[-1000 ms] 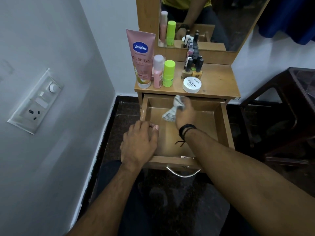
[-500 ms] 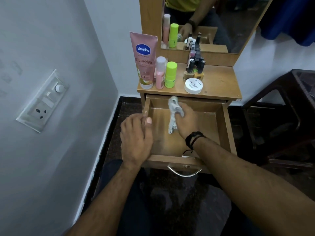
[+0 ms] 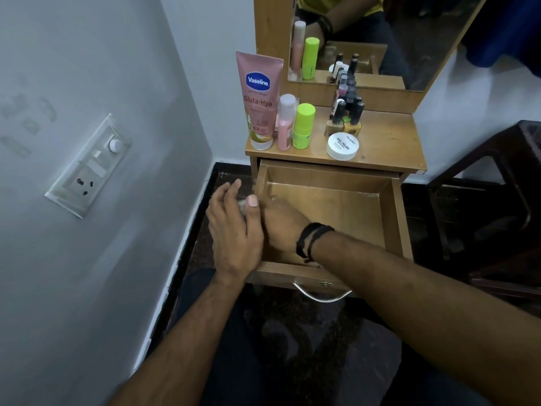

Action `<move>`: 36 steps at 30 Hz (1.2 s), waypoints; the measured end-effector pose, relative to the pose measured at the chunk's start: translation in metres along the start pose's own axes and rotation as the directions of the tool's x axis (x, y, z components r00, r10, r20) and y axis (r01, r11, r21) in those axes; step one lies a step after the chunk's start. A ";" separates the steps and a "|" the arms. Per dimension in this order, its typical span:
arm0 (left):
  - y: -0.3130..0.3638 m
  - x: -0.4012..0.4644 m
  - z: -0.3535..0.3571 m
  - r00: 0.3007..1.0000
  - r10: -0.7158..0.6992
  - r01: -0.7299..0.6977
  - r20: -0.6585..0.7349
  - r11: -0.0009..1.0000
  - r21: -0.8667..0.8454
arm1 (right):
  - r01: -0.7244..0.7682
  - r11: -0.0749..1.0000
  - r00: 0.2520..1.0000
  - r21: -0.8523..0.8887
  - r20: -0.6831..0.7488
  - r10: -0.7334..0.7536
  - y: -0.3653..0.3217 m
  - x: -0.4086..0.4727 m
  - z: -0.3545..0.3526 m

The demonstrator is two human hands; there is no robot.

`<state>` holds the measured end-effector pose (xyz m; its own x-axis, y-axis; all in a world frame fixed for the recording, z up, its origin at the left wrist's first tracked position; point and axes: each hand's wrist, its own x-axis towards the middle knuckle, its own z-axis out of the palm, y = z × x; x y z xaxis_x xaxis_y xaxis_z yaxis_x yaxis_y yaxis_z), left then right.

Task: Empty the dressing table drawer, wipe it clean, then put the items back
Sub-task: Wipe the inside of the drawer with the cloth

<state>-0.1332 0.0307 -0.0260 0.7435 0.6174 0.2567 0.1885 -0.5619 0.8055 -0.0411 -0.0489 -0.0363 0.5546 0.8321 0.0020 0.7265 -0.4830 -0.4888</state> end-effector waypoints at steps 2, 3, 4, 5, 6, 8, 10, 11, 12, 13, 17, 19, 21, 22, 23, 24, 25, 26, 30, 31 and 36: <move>-0.002 0.001 0.000 1.000 0.008 -0.008 -0.004 1.000 0.015 | 0.062 0.998 0.974 -0.001 0.220 -0.060 -0.003 -0.013 0.006; -0.002 0.001 0.000 1.000 0.017 -0.017 -0.002 1.000 0.023 | 0.066 0.998 0.954 0.001 0.292 -0.063 -0.001 -0.017 0.006; -0.002 0.001 0.000 1.000 0.024 -0.024 0.000 0.999 0.028 | 0.061 0.998 0.940 0.001 0.335 -0.058 0.000 -0.018 0.005; -0.002 0.001 0.000 1.000 0.027 -0.028 0.003 0.999 0.033 | 0.037 0.999 0.935 0.009 0.354 -0.038 -0.001 -0.018 0.001; -0.003 0.001 0.000 1.000 0.027 -0.027 0.004 0.999 0.036 | 0.008 1.000 0.934 0.018 0.358 -0.014 -0.003 -0.017 -0.003; -0.002 0.001 0.000 1.000 0.020 -0.020 0.007 0.999 0.035 | -0.025 0.999 0.934 0.030 0.358 0.013 -0.007 -0.013 -0.010; -0.002 0.002 -0.002 1.000 0.016 -0.017 0.015 1.000 0.026 | -0.037 0.999 0.954 0.005 0.299 0.033 -0.004 -0.001 -0.015; -0.002 0.002 -0.002 1.000 0.016 -0.016 0.020 1.000 0.025 | -0.033 0.999 0.972 0.001 0.232 0.032 0.003 0.008 -0.018; -0.002 0.002 -0.003 1.000 0.020 -0.020 0.023 0.999 0.029 | -0.038 0.999 0.988 0.012 0.153 0.035 0.009 0.017 -0.019; -0.002 0.001 -0.003 0.999 0.024 -0.024 0.026 0.999 0.036 | -0.060 0.997 0.996 0.039 0.073 0.057 0.017 0.028 -0.020; -0.001 0.000 -0.003 0.999 0.025 -0.027 0.029 0.999 0.043 | -0.296 0.928 0.937 0.228 -0.118 0.328 0.037 0.063 -0.013; -0.001 0.001 -0.003 0.999 0.034 -0.035 0.028 0.998 0.049 | -0.353 0.874 0.883 0.333 -0.189 0.429 0.037 0.066 -0.008; -0.002 0.002 -0.003 0.999 0.035 -0.036 0.030 0.998 0.047 | -0.335 0.878 0.892 0.342 -0.184 0.412 0.026 0.053 -0.008; -0.002 0.002 -0.002 0.999 0.034 -0.036 0.035 0.998 0.048 | -0.317 0.891 0.910 0.326 -0.160 0.383 0.020 0.043 -0.010; -0.002 0.002 -0.003 0.999 0.035 -0.037 0.036 0.998 0.055 | -0.295 0.897 0.929 0.329 -0.122 0.351 0.016 0.033 -0.011; -0.002 0.001 -0.002 0.999 0.035 -0.037 0.039 0.998 0.059 | -0.270 0.914 0.950 0.302 -0.071 0.304 0.010 0.020 -0.012; -0.002 0.001 -0.002 0.999 0.035 -0.038 0.041 0.997 0.061 | -0.225 0.938 0.970 0.264 -0.031 0.242 0.007 0.008 -0.010; -0.001 0.001 -0.002 0.998 0.038 -0.040 0.041 0.997 0.064 | -0.177 0.959 0.984 0.223 0.026 0.175 0.004 -0.003 -0.009; -0.001 -0.001 -0.002 0.999 0.043 -0.044 0.028 0.998 0.047 | -0.048 0.973 0.959 0.227 0.281 -0.018 0.004 -0.031 -0.002; 0.000 -0.001 -0.002 0.999 0.043 -0.044 0.024 0.998 0.044 | -0.050 0.970 0.948 0.237 0.316 -0.028 0.006 -0.035 -0.007; -0.001 0.001 -0.001 0.999 0.035 -0.036 0.019 0.999 0.031 | -0.077 0.996 0.886 0.034 0.460 0.052 0.035 -0.033 -0.035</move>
<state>-0.1332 0.0324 -0.0259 0.7617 0.5867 0.2750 0.1811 -0.6002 0.7791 -0.0204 -0.1028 -0.0230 0.3430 0.8376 -0.4251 0.6675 -0.5358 -0.5171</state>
